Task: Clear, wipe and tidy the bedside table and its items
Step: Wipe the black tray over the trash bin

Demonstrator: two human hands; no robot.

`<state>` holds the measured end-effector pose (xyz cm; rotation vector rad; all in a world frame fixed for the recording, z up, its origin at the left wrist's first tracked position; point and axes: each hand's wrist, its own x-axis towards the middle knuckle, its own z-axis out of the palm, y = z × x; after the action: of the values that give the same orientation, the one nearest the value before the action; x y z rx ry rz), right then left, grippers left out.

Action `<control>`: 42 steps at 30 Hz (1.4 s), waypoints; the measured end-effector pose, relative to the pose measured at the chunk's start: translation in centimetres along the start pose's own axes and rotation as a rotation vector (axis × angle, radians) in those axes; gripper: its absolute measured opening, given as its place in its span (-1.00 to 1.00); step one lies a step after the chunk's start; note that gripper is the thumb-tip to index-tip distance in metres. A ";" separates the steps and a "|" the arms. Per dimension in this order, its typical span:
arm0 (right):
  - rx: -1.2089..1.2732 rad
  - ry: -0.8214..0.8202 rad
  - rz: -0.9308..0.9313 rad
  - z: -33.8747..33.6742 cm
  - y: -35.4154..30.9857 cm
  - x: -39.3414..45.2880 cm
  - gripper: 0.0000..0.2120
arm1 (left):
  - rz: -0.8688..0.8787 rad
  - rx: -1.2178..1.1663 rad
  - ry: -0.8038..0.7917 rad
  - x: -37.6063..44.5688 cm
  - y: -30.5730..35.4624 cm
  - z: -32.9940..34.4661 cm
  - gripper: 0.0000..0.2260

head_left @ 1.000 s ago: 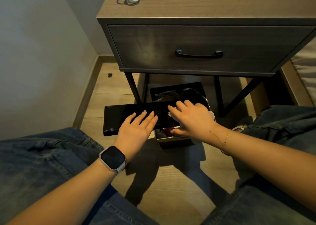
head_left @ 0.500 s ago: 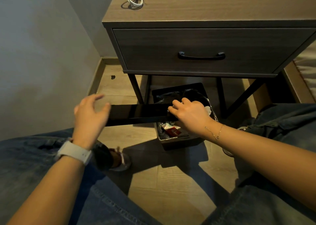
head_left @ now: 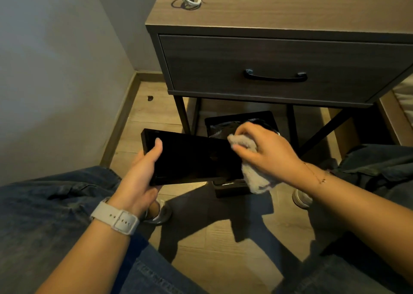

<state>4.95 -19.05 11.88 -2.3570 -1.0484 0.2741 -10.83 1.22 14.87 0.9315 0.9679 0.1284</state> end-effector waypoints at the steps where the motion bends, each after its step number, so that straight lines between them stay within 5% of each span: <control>1: 0.068 0.085 0.074 0.6 -1.3 0.4 -0.80 | 0.049 0.024 0.002 -0.2 -0.1 0.3 -0.69; 8: 0.179 0.273 -0.033 7.5 -11.4 2.9 -0.79 | 0.234 0.083 -0.019 -0.3 -1.0 1.1 -0.79; 13: 0.015 0.282 0.052 9.8 -3.4 2.5 -0.79 | 0.203 0.091 -0.069 0.1 -1.1 0.0 -0.76; 19: -0.116 0.155 0.522 8.8 7.4 2.4 -0.79 | 0.292 0.157 -0.067 0.1 -0.9 -1.0 -0.81; 22: -0.049 0.233 0.650 7.2 7.8 3.2 -0.77 | 0.301 0.097 -0.034 0.2 -0.5 -1.4 -0.83; 26: 0.019 0.425 0.412 6.2 4.9 3.6 -0.80 | 0.310 0.029 -0.034 0.4 0.0 -1.4 -0.79; 29: -0.054 0.285 0.199 7.4 2.7 4.0 -0.77 | 0.301 0.041 -0.045 0.5 -0.1 -1.6 -0.73; 35: -0.154 0.143 0.572 7.1 8.1 3.0 -0.76 | 0.260 0.085 -0.012 0.6 -0.6 -2.2 -0.83; 38: -0.077 0.278 0.472 6.7 6.7 4.1 -0.76 | 0.229 0.066 0.001 1.0 -0.5 -2.2 -0.82; 42: -0.070 0.086 0.444 8.0 6.8 4.0 -0.78 | 0.258 0.109 0.010 0.9 -0.5 -2.2 -0.82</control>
<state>8.82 -16.68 1.61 -2.6207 -0.4923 0.2973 -12.05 2.72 13.43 1.1557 0.8672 0.3009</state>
